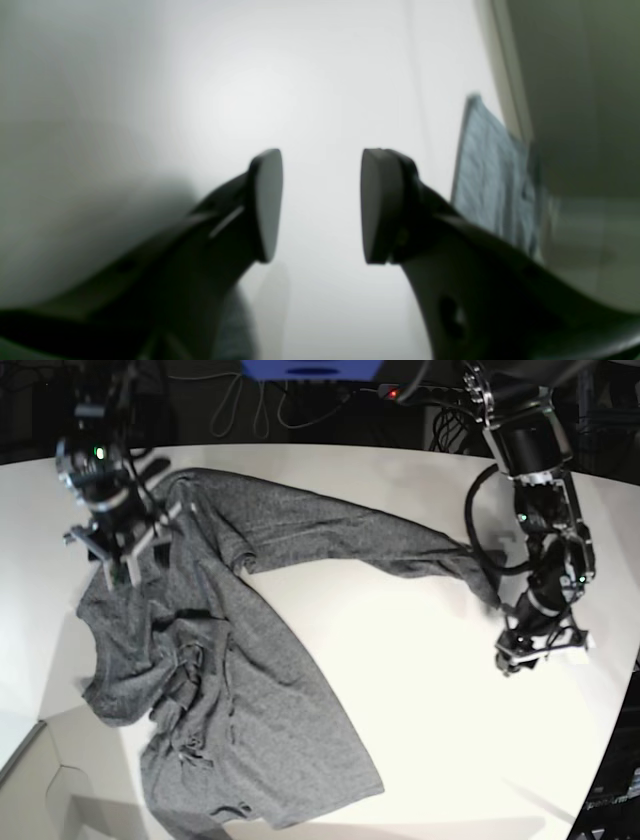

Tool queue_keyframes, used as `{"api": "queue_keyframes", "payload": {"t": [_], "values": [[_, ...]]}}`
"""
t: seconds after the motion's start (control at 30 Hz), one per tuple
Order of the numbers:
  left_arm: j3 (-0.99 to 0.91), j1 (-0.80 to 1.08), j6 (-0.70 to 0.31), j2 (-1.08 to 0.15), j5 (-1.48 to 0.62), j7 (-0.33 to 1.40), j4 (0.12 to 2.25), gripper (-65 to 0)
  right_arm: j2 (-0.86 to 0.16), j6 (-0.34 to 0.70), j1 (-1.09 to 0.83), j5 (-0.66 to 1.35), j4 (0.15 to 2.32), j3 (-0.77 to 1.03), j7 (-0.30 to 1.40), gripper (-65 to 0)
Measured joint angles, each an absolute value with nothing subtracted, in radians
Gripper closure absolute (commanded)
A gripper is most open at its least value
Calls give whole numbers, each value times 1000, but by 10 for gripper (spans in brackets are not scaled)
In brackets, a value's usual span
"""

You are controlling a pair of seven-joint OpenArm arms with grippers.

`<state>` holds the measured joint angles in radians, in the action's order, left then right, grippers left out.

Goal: Layout the t-shirt on the table in an organized manner, then fold the t-shirt properly
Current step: 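Grasp the shirt shoulder with the right gripper and pull it outward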

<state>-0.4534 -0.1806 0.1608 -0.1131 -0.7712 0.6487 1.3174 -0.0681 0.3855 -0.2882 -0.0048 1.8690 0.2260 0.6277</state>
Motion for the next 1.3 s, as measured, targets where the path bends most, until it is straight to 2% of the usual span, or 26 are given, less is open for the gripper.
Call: {"api": "queue_keyframes", "payload": {"t": [0.27,0.6,0.8,0.97,1.17,1.3], "values": [[-355,-191,163,-110,-770,650,1315,-253,-70,382,-70,-6,1566,231,625,-308],[-217,-365,162,-109,-768,646,1097,-253,-86,377,-207,19,1573,233,564,-307],[-31,-500,162,-61,-772,401,858,-253,-103,379,-276,39,1587,234,511,-306],[134,-603,160,-18,-783,213,677,-255,-96,381,-330,29,1678,253,584,-306],[146,-718,165,78,-781,54,365,-256,-94,381,-332,-10,1765,268,631,-307],[146,-747,165,131,-783,-1,297,-256,-93,382,-333,-7,1795,268,632,-307]]}}
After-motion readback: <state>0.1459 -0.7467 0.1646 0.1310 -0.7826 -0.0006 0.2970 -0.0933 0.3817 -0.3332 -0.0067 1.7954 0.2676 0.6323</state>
